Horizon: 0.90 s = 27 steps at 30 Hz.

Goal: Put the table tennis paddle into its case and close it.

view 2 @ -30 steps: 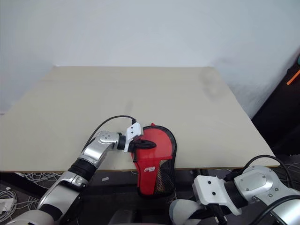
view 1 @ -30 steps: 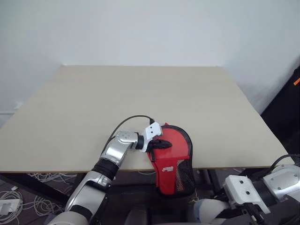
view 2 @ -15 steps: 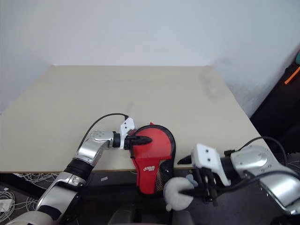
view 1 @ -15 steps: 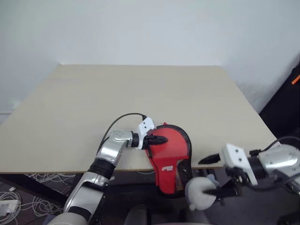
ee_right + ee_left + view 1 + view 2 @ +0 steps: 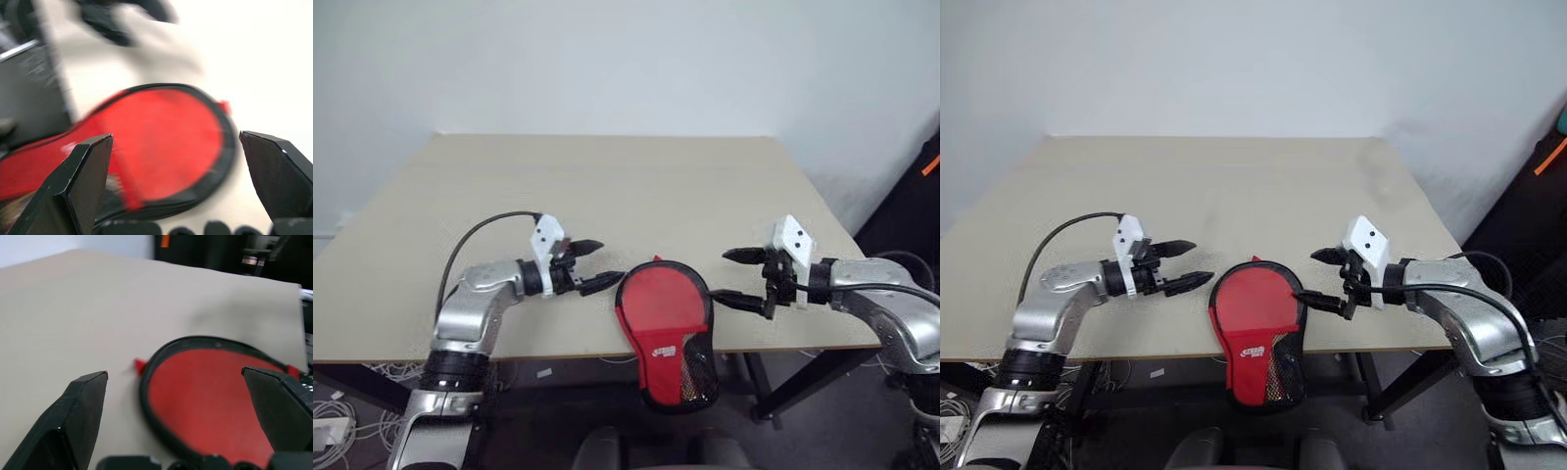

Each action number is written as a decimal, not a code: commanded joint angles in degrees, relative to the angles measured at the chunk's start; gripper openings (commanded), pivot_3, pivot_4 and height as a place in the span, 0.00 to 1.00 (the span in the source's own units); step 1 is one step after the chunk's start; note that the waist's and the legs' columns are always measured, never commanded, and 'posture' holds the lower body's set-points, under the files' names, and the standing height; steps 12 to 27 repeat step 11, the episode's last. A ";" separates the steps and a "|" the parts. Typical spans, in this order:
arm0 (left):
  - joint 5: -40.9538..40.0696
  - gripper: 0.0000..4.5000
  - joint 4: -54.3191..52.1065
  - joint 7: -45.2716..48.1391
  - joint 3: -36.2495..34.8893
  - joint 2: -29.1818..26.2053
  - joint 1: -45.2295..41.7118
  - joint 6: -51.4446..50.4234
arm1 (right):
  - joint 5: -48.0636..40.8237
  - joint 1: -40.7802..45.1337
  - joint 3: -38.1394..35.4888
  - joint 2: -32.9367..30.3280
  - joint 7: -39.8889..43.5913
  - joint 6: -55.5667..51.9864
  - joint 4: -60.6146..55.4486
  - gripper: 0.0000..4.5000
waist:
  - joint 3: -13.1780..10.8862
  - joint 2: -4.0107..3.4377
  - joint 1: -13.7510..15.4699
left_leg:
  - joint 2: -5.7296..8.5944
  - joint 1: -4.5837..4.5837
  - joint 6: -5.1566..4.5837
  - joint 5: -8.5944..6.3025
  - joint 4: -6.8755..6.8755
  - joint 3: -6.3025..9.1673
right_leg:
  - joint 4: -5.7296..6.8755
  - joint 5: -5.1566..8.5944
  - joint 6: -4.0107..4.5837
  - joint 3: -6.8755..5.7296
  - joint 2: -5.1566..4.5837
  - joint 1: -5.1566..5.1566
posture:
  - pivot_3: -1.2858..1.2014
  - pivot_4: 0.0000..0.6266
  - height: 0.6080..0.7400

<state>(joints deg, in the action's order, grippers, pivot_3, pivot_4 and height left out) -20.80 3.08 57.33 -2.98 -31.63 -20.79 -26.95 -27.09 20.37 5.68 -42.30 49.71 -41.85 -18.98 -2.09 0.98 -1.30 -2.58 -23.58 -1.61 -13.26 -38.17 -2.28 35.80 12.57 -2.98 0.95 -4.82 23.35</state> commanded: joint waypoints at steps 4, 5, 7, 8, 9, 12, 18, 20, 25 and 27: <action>-1.90 1.00 -3.37 -7.13 -10.64 -2.06 6.16 2.09 | 3.41 4.61 1.17 7.18 -6.05 0.91 5.18 1.00 | -0.02 -0.03 0.03 | 0.00 -0.01 0.00 0.00 0.01 -0.01 | 0.01 -0.01 0.00 0.00 0.00 0.01 | 0.52 0.00 1.00; -1.85 1.00 -3.45 -8.23 -11.74 -1.86 6.81 2.95 | 3.70 5.13 1.29 8.05 -6.39 0.95 6.15 1.00 | -0.02 -0.03 0.04 | 0.00 -0.01 0.00 0.01 0.00 -0.01 | 0.01 -0.01 0.01 0.00 0.00 0.01 | 0.52 0.00 1.00; -0.80 1.00 -2.21 -11.44 -14.13 -1.14 8.05 5.89 | 4.10 6.13 1.67 9.83 -6.91 1.13 7.84 1.00 | -0.02 -0.03 0.23 | 0.00 -0.02 0.00 0.01 0.01 -0.01 | 0.00 -0.04 0.04 -0.01 -0.01 0.00 | 0.52 0.00 1.00; -0.53 1.00 -1.68 -12.87 -15.30 -1.01 8.83 6.58 | 4.28 7.00 1.58 10.89 -7.40 1.45 8.77 1.00 | -0.02 -0.03 0.20 | 0.00 -0.01 0.01 0.00 0.01 0.00 | -0.01 -0.11 0.16 -0.02 -0.01 0.00 | 0.52 0.00 1.00; -0.62 1.00 -1.22 -14.25 -16.43 -0.79 9.73 6.81 | 4.50 8.04 1.34 12.10 -7.99 1.75 10.08 1.00 | -0.02 -0.03 0.17 | 0.00 -0.01 0.01 0.00 0.02 -0.01 | -0.02 -0.16 0.23 -0.02 -0.01 0.00 | 0.52 0.00 1.00; -0.06 1.00 -0.17 -15.83 -17.24 -0.49 11.78 8.32 | 5.59 10.10 1.54 14.05 -8.49 3.27 13.26 1.00 | -0.02 -0.04 0.11 | 0.00 0.00 0.01 0.00 0.04 -0.03 | -0.01 -0.25 0.17 -0.02 -0.01 0.01 | 0.52 0.00 1.00; -0.06 1.00 -0.17 -15.83 -17.24 -0.49 11.78 8.32 | 5.59 10.10 1.54 14.05 -8.49 3.27 13.26 1.00 | -0.02 -0.04 0.11 | 0.00 0.00 0.01 0.00 0.04 -0.03 | -0.01 -0.25 0.17 -0.02 -0.01 0.01 | 0.52 0.00 1.00; -0.06 1.00 -0.17 -15.83 -17.24 -0.49 11.78 8.32 | 5.59 10.10 1.54 14.05 -8.49 3.27 13.26 1.00 | -0.02 -0.04 0.11 | 0.00 0.00 0.01 0.00 0.04 -0.03 | -0.01 -0.25 0.17 -0.02 -0.01 0.01 | 0.52 0.00 1.00; -0.06 1.00 -0.17 -15.83 -17.24 -0.49 11.78 8.32 | 5.59 10.10 1.54 14.05 -8.49 3.27 13.26 1.00 | -0.02 -0.04 0.11 | 0.00 0.00 0.01 0.00 0.04 -0.03 | -0.01 -0.25 0.17 -0.02 -0.01 0.01 | 0.52 0.00 1.00; -0.06 1.00 -0.17 -15.83 -17.24 -0.49 11.78 8.32 | 5.59 10.10 1.54 14.05 -8.49 3.27 13.26 1.00 | -0.02 -0.04 0.11 | 0.00 0.00 0.01 0.00 0.04 -0.03 | -0.01 -0.25 0.17 -0.02 -0.01 0.01 | 0.52 0.00 1.00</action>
